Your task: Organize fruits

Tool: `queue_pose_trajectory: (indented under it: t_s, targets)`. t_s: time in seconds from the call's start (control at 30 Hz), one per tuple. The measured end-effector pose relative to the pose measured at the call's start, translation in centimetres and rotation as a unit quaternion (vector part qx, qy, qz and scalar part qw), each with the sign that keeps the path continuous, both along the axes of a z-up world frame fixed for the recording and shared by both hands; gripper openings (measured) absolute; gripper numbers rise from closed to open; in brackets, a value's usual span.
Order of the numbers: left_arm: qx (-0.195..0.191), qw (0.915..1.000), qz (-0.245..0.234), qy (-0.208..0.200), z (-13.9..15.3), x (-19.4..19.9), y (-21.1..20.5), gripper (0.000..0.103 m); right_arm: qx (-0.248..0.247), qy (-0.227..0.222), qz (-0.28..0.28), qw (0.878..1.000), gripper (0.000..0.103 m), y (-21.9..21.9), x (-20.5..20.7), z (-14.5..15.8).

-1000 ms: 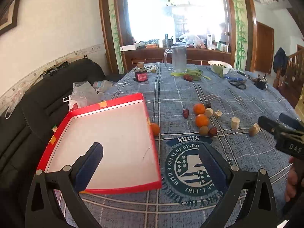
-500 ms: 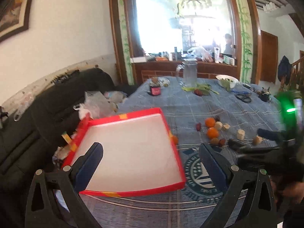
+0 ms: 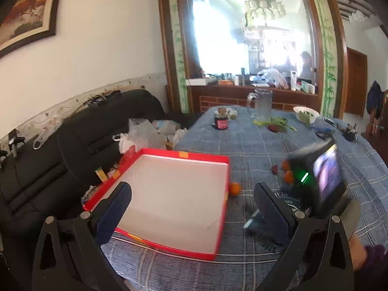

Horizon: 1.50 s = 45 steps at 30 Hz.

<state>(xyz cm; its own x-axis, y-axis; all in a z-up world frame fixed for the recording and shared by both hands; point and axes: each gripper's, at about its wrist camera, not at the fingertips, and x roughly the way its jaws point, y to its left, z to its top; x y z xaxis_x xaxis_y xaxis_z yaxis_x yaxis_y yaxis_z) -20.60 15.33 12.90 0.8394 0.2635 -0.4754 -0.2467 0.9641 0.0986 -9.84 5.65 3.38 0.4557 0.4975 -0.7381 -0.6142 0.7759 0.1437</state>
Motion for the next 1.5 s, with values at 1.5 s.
queue_pose_trajectory:
  t_s: [1.5]
  targets:
    - [-0.065,0.9518,-0.226,0.197,-9.0,15.5,-5.8,0.076,0.074,0.021,-0.313,0.947,0.082,-24.4,7.0,0.5]
